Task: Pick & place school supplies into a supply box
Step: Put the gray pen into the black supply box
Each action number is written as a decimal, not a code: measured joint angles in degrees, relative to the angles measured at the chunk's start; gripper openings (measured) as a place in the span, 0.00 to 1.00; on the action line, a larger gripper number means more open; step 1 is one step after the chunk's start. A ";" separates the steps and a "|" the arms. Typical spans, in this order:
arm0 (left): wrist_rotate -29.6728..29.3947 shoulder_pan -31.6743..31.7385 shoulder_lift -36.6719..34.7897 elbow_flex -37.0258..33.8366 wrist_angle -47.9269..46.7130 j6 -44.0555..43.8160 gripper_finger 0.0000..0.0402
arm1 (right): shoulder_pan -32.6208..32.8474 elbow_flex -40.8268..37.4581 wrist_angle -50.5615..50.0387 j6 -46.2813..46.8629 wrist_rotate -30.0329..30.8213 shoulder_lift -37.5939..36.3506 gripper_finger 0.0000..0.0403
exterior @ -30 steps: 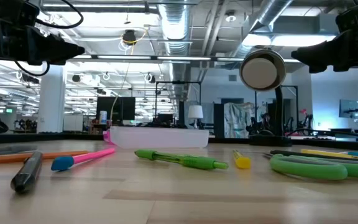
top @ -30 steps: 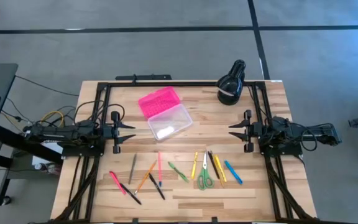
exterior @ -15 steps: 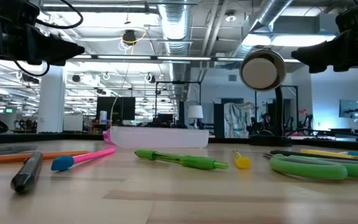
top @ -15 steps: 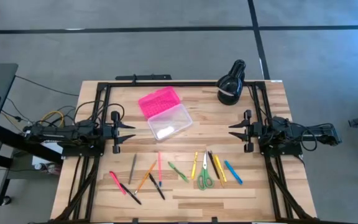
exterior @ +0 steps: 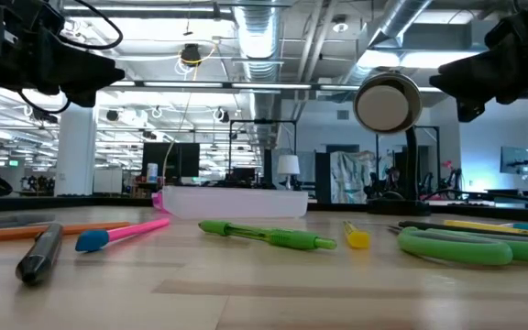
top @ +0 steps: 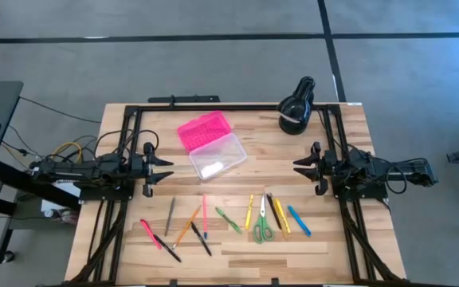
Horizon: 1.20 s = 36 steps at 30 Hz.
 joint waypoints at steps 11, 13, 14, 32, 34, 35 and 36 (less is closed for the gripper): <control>-0.31 0.00 0.00 0.02 -1.08 5.39 0.35 | -2.45 0.02 2.05 -4.29 3.35 0.00 0.27; -0.34 0.00 0.00 0.02 -0.70 5.40 0.35 | -3.09 0.18 2.02 -3.56 4.54 -0.01 0.27; -0.45 0.00 0.01 0.02 -0.25 5.46 0.35 | -3.35 0.40 1.70 -3.55 4.46 0.00 0.27; 2.81 0.02 0.00 4.13 29.69 22.65 0.35 | 0.59 6.54 19.26 -12.00 1.46 0.68 0.27; -0.51 0.01 -0.02 4.24 33.28 23.17 0.35 | 1.31 6.56 22.78 -11.95 1.35 0.66 0.27; -2.02 0.02 -0.04 4.28 33.94 21.94 0.35 | 1.70 6.58 23.56 -11.50 1.31 0.66 0.27; -2.68 0.04 -0.02 4.28 33.97 20.30 0.35 | 2.16 6.58 23.97 -10.92 1.30 0.66 0.27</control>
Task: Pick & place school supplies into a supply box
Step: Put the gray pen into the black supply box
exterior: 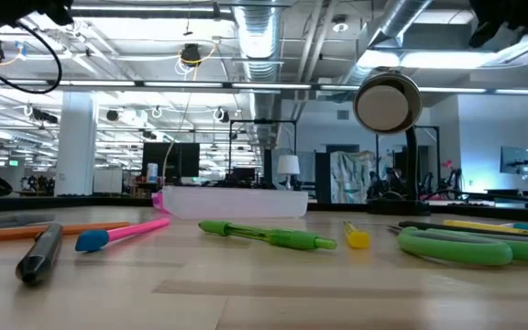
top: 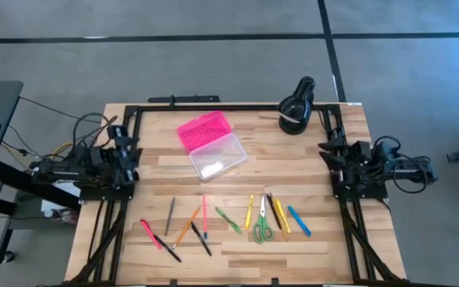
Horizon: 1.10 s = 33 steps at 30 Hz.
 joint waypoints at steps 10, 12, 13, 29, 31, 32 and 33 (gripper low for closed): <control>8.47 -0.04 1.24 3.68 -2.48 -0.67 0.35 | 2.76 0.00 1.75 -0.66 -0.01 0.01 0.27; 8.87 -0.04 2.97 6.59 -6.68 -2.16 0.35 | 2.67 0.00 1.75 -1.00 0.04 0.00 0.27; 8.88 -0.04 4.16 8.39 -9.22 -2.87 0.35 | 2.64 0.00 1.74 -1.09 0.05 0.00 0.27; 8.89 -0.04 31.72 29.49 -26.19 -8.50 0.35 | 2.78 9.52 1.17 -2.96 0.03 12.70 0.27; 8.87 -0.04 34.41 31.29 -28.31 -8.41 0.35 | 2.78 12.43 0.03 -3.67 0.01 16.52 0.27; 8.87 -0.04 35.61 31.99 -29.44 -8.41 0.35 | 2.78 14.08 -1.91 -3.67 0.01 18.42 0.27; 8.87 -0.04 36.71 32.52 -30.83 -8.46 0.35 | 2.78 15.82 -4.39 -3.66 0.01 20.36 0.27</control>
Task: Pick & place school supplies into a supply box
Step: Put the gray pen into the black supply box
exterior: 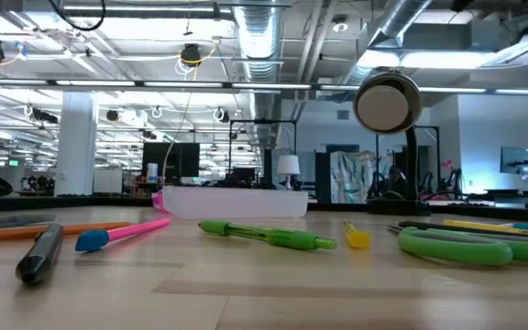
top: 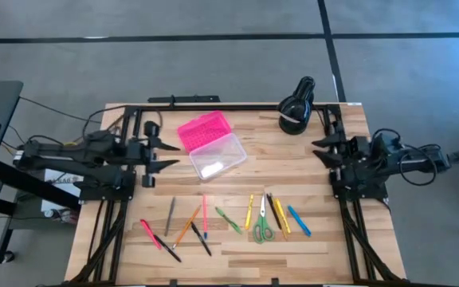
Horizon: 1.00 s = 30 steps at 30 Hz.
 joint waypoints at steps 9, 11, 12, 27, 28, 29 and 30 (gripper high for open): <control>1.94 -1.81 6.87 1.64 -12.95 -1.15 0.35 | 2.44 11.60 -18.21 -1.14 -0.02 16.55 0.27; 3.13 -2.76 8.10 1.64 -14.63 -1.71 0.35 | 3.74 12.98 -18.41 -3.46 -0.02 20.74 0.27; 3.53 -3.30 8.75 1.64 -15.28 -1.98 0.35 | 4.31 13.64 -18.52 -4.67 -0.02 22.69 0.27; -0.84 -14.70 16.58 1.69 -23.51 -15.31 0.35 | 10.02 21.27 -22.73 -6.27 8.03 43.01 0.27; -2.66 -15.61 17.13 1.69 -25.03 -17.90 0.35 | 10.23 21.27 -23.29 -6.02 9.88 43.91 0.27; -4.41 -16.47 17.71 1.69 -26.26 -20.56 0.35 | 10.51 21.27 -23.63 -5.92 11.50 44.83 0.27; -5.87 -17.28 18.28 1.69 -27.60 -23.10 0.35 | 10.75 21.27 -23.85 -5.92 12.69 45.77 0.27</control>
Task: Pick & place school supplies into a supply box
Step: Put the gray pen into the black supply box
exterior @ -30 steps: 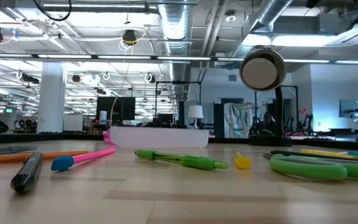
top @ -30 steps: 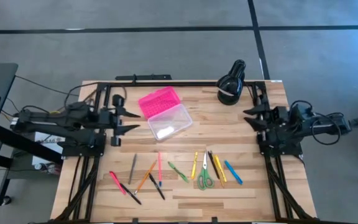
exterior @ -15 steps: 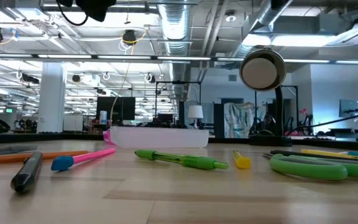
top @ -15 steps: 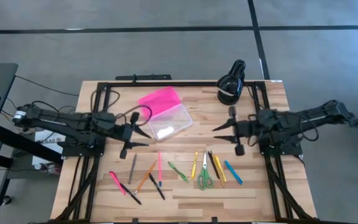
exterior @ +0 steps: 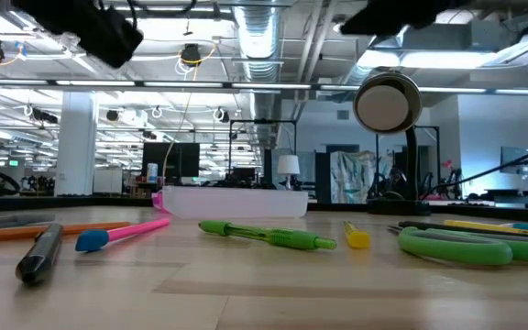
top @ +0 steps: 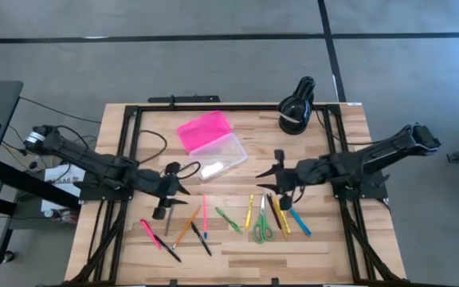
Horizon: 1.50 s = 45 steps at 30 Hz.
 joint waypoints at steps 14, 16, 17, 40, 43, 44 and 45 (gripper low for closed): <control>-3.24 -7.28 11.75 -0.02 -8.96 -39.28 0.35 | 0.88 -0.04 3.22 0.00 2.54 9.10 0.27; -3.17 -7.71 14.04 -0.02 -10.43 -45.38 0.35 | 0.85 -0.04 3.50 0.01 2.54 9.59 0.27; -2.75 -7.89 15.18 -0.02 -11.53 -47.97 0.35 | 0.85 -0.04 4.11 0.02 2.54 10.00 0.27; 2.55 -8.19 24.82 -0.04 -16.08 -58.28 0.35 | 1.25 -0.07 6.16 0.02 2.54 10.28 0.27; 2.44 -8.23 24.82 -0.07 -15.68 -58.50 0.35 | 1.25 -0.07 6.21 0.01 2.53 10.28 0.27; 2.44 -8.43 24.82 -0.07 -15.61 -58.84 0.35 | 1.25 -0.07 6.20 0.01 2.53 10.27 0.27; 2.73 -8.64 24.81 -0.07 -15.67 -59.14 0.35 | 1.25 -0.07 6.19 0.02 2.52 10.26 0.27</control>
